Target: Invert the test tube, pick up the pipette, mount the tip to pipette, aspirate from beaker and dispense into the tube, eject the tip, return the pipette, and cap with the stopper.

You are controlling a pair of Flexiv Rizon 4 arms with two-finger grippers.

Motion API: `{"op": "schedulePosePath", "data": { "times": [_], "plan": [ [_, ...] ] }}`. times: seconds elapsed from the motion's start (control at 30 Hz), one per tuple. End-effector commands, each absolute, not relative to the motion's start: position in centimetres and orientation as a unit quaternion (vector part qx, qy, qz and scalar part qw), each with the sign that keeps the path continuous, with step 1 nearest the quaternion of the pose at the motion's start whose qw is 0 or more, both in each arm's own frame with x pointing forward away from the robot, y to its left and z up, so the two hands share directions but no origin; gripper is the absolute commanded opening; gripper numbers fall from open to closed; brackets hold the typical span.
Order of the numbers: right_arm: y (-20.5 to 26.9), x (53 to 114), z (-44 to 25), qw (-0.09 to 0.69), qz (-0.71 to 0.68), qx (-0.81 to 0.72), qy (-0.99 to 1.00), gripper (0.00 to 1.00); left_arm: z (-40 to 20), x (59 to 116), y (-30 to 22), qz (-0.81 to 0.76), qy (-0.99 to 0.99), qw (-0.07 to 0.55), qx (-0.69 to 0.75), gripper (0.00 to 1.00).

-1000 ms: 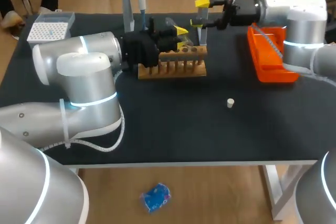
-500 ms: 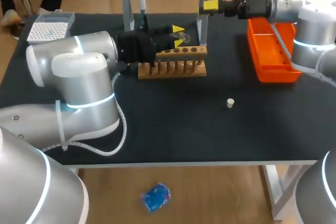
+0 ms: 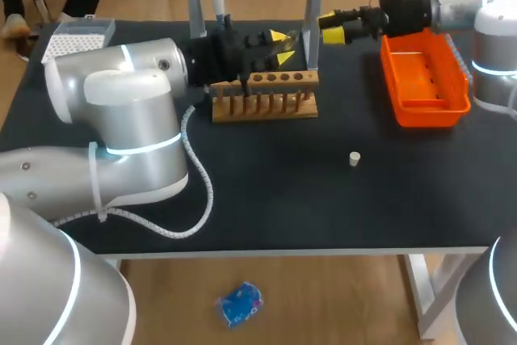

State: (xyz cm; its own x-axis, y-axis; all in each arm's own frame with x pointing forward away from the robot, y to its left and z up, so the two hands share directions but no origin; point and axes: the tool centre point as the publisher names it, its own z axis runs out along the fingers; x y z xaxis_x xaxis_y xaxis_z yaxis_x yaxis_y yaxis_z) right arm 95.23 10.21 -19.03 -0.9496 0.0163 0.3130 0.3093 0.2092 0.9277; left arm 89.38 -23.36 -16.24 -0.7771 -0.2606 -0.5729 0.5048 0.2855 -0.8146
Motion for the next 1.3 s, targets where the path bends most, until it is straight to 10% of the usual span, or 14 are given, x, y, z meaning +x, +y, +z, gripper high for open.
{"op": "schedulePosePath", "data": {
  "times": [0.03, 1.3],
  "plan": [
    [9.8, 94.5, -18.4, -0.121, -0.456, 0.054, -0.88, 1.0, -15.6, 89.8, -23.8, -0.595, 0.77, 0.229, 0.034, 0.0],
    [8.4, 98.6, -29.3, -0.085, -0.401, 0.126, -0.903, 1.0, -18.9, 98.4, -22.7, -0.667, 0.722, 0.184, -0.014, 0.0]
  ]
}}
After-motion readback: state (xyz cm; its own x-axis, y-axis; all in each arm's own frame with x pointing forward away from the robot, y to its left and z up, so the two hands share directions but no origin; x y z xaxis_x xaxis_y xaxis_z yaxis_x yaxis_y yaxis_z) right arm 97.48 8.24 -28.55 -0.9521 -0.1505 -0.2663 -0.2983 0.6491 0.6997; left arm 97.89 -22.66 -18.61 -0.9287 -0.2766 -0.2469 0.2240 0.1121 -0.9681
